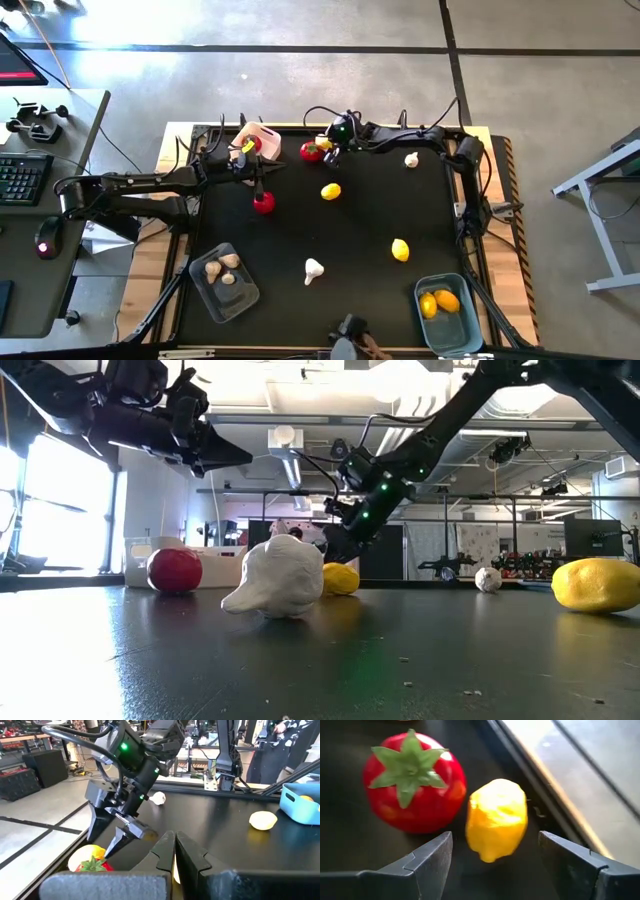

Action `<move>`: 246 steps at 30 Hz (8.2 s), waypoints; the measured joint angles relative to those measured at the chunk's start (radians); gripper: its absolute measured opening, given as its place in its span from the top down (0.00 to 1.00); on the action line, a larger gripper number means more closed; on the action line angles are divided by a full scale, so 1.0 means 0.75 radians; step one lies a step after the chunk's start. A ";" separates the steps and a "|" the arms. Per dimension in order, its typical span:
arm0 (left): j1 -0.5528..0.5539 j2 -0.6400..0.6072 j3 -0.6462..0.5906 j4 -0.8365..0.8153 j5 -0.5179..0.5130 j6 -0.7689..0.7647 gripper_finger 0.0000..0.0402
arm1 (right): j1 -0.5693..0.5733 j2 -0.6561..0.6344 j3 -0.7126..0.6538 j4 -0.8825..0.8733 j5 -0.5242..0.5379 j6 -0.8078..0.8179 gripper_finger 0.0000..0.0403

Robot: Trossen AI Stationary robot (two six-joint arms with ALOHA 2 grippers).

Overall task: Sort produce into baskets
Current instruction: Put the yellow lemon into the blue bin

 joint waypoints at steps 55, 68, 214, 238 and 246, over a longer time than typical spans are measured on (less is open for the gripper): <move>-0.003 -0.001 0.000 -0.027 0.000 -0.003 1.00 | 0.060 -0.111 -0.002 -0.129 0.042 0.254 0.61; -0.003 -0.001 0.000 -0.028 0.000 0.008 1.00 | 0.050 -0.031 0.105 0.009 0.046 0.353 0.34; -0.013 -0.001 0.001 -0.019 0.000 0.020 1.00 | 1.994 -1.101 -0.309 -1.327 -0.209 3.102 0.66; -0.030 -0.001 0.001 -0.022 0.000 -0.001 1.00 | 2.148 -0.736 -0.308 -1.176 -0.389 2.841 0.59; -0.030 -0.001 0.001 -0.028 0.000 -0.004 1.00 | 2.076 -0.658 -0.308 -1.156 -0.601 2.707 0.50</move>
